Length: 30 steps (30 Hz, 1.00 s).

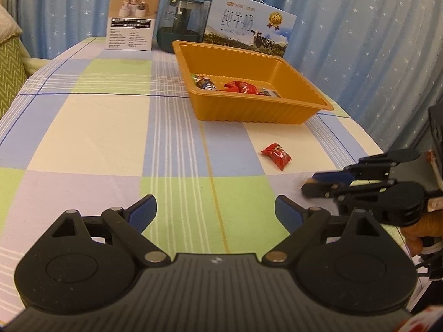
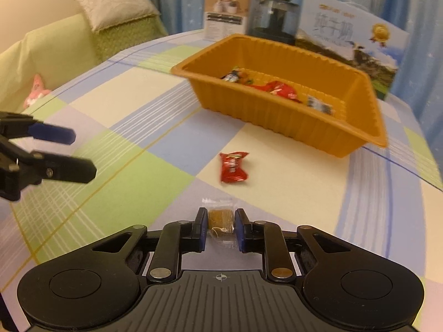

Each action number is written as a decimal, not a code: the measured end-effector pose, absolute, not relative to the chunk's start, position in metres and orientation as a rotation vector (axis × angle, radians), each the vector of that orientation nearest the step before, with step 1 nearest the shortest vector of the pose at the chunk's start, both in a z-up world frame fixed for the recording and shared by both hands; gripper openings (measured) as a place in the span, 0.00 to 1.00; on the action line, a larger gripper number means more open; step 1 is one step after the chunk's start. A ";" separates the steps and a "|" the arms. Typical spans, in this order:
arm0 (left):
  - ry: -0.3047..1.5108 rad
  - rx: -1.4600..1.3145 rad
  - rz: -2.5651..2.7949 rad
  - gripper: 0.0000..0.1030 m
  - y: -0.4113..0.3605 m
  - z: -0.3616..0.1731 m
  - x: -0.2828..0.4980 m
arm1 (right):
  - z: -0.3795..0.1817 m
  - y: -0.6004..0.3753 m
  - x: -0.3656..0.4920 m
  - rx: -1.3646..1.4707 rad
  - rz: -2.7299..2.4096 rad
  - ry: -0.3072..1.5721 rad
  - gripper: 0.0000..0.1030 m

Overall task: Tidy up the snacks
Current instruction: 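Lift the clear packet with the right gripper while the left grasps the red candy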

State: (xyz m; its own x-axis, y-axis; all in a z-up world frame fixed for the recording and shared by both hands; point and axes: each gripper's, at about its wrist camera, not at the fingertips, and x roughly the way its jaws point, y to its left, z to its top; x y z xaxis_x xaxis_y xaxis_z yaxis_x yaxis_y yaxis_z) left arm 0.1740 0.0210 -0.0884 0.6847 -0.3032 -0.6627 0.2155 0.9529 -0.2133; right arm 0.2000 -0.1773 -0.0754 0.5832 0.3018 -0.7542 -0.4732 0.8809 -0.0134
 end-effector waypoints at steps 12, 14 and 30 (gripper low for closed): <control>0.720 -0.098 -0.335 0.87 -0.032 -0.087 0.206 | -0.050 -0.218 0.214 0.005 0.211 0.803 0.21; 0.738 -0.127 -0.342 0.80 -0.040 -0.091 0.216 | -0.048 -0.224 0.216 0.028 0.181 0.801 0.21; 0.779 -0.176 -0.345 0.35 -0.089 -0.113 0.261 | -0.040 -0.248 0.224 0.127 0.110 0.780 0.21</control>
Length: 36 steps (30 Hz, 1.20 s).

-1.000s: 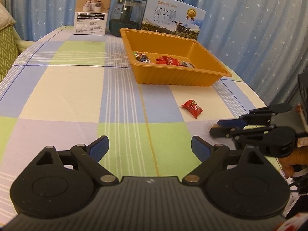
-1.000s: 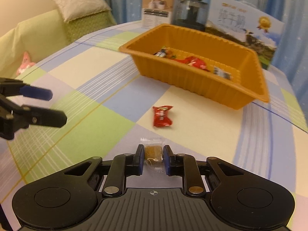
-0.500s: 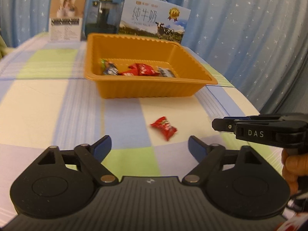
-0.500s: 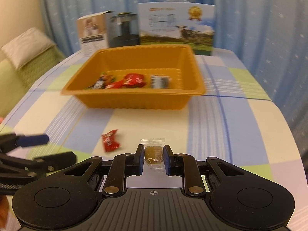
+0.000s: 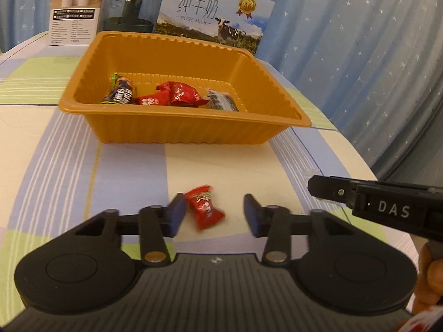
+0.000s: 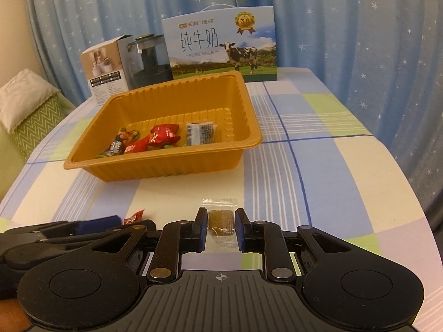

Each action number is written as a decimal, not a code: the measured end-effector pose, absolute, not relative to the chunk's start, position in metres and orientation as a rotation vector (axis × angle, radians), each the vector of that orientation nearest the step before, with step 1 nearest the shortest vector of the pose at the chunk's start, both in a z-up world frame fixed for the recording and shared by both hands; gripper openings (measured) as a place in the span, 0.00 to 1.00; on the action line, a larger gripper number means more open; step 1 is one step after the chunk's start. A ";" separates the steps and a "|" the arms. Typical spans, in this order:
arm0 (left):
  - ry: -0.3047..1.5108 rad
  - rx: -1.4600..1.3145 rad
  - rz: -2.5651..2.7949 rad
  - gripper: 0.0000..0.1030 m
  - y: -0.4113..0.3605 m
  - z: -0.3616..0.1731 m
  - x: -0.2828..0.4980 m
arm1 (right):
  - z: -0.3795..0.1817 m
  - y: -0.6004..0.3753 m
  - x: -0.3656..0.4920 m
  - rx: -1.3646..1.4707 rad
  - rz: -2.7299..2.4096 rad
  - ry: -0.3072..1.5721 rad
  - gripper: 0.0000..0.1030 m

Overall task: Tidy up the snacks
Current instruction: 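Lift the clear packet with the right gripper while the left grasps the red candy, then carry the red candy and clear packet over the orange tray with both grippers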

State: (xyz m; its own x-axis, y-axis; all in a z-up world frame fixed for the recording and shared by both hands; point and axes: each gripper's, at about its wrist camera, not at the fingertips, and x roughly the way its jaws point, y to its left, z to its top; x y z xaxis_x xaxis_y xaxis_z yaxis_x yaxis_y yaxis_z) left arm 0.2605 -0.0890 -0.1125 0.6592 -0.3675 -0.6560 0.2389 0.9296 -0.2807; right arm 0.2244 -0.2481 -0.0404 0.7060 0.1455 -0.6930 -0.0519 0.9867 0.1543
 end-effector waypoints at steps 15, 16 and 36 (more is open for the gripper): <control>0.797 -0.072 -0.296 0.15 -0.074 -0.111 0.234 | -0.037 -0.240 0.219 0.143 0.116 0.788 0.21; 0.797 -0.072 -0.289 0.15 -0.071 -0.109 0.229 | -0.036 -0.238 0.217 0.146 0.120 0.788 0.21; 0.798 -0.107 -0.166 0.15 -0.019 -0.041 0.119 | -0.004 -0.213 0.111 0.230 0.058 0.769 0.21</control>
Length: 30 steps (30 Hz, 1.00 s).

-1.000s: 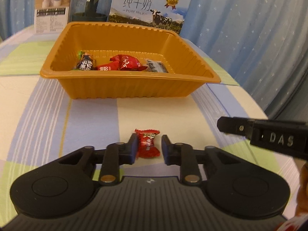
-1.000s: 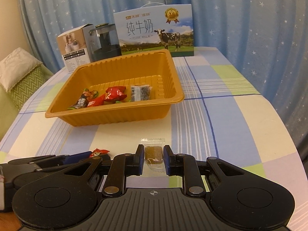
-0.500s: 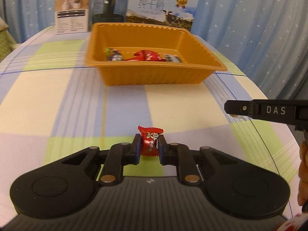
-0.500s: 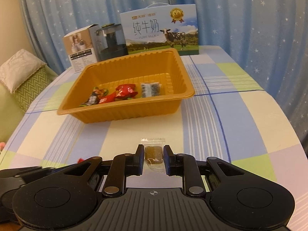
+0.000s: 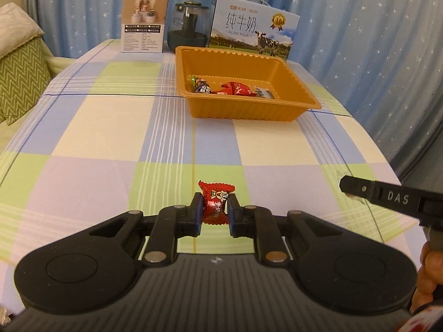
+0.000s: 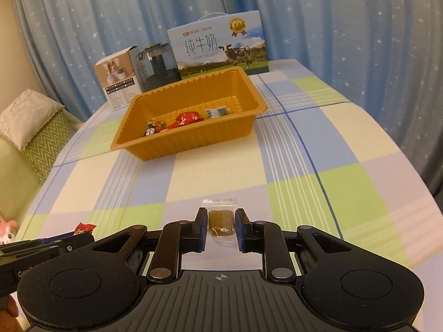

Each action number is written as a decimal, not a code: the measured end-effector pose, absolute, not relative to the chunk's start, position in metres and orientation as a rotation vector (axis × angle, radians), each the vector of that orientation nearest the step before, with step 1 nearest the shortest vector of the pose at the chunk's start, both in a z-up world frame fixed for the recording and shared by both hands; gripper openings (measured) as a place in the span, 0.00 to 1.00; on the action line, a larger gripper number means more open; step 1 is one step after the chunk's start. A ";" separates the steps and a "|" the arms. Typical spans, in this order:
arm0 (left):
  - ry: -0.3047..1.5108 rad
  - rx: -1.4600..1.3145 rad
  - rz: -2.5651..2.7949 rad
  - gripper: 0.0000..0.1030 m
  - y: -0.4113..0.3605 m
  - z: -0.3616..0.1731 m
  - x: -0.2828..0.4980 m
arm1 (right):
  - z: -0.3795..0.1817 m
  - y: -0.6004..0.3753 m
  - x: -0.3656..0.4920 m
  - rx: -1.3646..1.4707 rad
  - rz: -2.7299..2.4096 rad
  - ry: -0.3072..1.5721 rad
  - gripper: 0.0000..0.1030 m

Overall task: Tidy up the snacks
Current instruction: 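Carry the red candy and clear packet over the orange tray with both grippers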

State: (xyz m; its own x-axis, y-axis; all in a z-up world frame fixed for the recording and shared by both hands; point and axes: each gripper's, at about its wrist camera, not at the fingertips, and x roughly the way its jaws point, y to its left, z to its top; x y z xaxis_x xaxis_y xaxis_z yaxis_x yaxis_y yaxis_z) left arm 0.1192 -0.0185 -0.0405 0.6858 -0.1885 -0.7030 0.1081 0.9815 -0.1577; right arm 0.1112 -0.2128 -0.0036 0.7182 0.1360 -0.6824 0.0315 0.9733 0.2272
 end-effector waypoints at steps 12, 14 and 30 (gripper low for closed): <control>0.749 -0.106 -0.180 0.15 -0.021 -0.004 0.074 | 0.030 -0.203 0.058 0.170 0.055 0.739 0.21; 0.736 -0.106 -0.185 0.15 -0.022 0.003 0.068 | 0.037 -0.202 0.052 0.165 0.055 0.727 0.21; 0.694 -0.106 -0.212 0.15 -0.031 0.033 0.070 | 0.066 -0.206 0.053 0.137 0.043 0.688 0.21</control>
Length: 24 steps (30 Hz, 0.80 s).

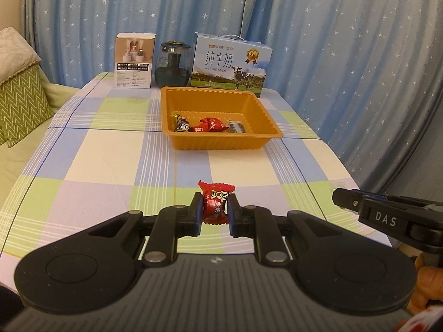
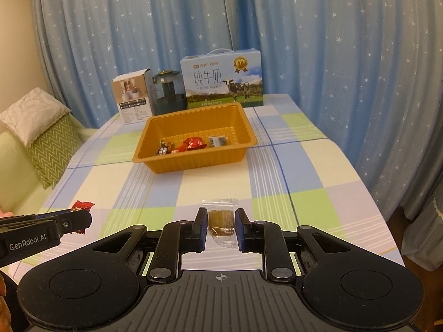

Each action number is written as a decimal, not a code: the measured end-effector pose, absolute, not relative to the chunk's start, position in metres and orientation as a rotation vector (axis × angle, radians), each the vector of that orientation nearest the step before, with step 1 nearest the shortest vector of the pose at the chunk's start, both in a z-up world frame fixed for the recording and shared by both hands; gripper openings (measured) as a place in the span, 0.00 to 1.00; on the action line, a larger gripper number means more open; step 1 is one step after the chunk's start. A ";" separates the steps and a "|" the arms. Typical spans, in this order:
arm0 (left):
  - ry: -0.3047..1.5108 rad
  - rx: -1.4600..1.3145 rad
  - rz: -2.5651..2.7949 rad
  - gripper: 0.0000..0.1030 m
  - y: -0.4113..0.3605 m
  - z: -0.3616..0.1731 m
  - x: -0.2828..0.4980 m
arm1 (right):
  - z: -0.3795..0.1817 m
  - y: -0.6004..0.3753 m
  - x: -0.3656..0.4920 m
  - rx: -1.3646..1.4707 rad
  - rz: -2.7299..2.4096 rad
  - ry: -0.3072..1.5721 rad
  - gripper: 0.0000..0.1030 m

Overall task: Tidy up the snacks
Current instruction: 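Carry the red candy and clear packet over the orange tray with both grippers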

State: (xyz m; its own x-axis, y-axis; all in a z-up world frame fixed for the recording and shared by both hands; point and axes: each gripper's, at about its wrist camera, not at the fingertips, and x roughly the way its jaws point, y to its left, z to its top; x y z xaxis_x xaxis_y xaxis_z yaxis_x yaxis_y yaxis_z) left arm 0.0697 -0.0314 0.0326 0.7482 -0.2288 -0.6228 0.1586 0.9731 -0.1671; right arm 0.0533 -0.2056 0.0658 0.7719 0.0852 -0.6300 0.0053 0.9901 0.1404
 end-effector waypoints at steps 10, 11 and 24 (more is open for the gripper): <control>0.685 -0.106 -0.212 0.15 -0.034 0.047 0.098 | 0.074 -0.213 0.081 0.140 0.047 0.688 0.21; 0.683 -0.105 -0.214 0.15 -0.035 0.049 0.102 | 0.074 -0.213 0.084 0.138 0.048 0.689 0.21; 0.693 -0.115 -0.212 0.15 -0.040 0.055 0.167 | 0.077 -0.226 0.147 0.137 0.078 0.727 0.21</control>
